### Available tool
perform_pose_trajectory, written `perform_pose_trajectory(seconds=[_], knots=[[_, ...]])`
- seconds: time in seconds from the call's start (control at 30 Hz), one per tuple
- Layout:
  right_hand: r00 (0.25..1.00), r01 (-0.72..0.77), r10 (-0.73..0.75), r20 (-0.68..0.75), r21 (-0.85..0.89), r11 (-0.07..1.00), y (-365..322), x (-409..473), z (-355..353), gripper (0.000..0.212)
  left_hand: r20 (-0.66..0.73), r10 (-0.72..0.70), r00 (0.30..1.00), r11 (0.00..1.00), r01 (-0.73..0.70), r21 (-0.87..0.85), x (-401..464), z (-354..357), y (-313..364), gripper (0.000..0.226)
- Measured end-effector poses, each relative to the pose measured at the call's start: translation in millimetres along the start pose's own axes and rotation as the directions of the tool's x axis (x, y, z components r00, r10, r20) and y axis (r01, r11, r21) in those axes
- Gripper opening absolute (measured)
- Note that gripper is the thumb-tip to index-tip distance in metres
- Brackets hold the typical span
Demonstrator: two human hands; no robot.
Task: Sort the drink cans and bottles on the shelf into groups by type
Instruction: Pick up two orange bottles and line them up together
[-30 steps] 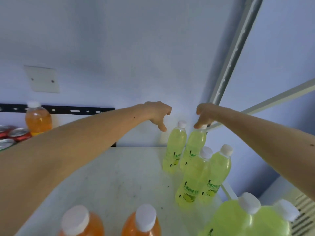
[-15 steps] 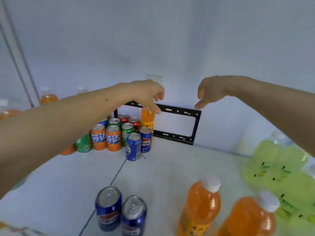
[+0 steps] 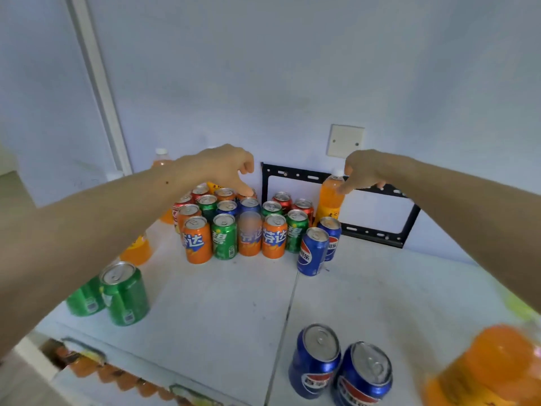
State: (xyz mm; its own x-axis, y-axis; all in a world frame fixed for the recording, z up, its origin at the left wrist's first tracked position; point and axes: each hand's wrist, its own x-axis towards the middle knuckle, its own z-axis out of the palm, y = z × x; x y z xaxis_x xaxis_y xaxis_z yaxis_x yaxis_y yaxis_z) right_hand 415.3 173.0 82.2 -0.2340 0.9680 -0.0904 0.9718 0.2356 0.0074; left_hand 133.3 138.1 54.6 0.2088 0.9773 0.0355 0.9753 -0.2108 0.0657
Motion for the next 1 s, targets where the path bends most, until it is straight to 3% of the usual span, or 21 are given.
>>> perform_pose_trajectory(seconds=[0.37,0.5,0.63,0.77,1.0], knots=[[0.984,-0.177,0.179,0.006,0.183,0.967,-9,91,53,0.098,-0.006,-0.116,0.993,0.993,0.116,0.015,67,31,-88,0.08],[0.948,-0.256,0.307,-0.08,0.379,0.889,-5,113,71,0.108,-0.025,-0.138,0.99,0.99,0.138,-0.005,90,39,-102,0.085],[0.909,-0.283,0.396,-0.128,0.509,0.813,3,130,87,0.082,-0.075,-0.181,0.981,0.983,0.179,-0.035,106,40,-116,0.097],[0.873,-0.36,0.484,-0.057,0.593,0.72,-2,136,89,0.073,-0.103,-0.234,0.967,0.972,0.23,-0.049,117,42,-135,0.105],[0.914,-0.253,0.359,-0.188,0.428,0.867,-30,145,57,0.056,-0.066,-0.267,0.961,0.954,0.255,-0.156,137,56,-153,0.107]])
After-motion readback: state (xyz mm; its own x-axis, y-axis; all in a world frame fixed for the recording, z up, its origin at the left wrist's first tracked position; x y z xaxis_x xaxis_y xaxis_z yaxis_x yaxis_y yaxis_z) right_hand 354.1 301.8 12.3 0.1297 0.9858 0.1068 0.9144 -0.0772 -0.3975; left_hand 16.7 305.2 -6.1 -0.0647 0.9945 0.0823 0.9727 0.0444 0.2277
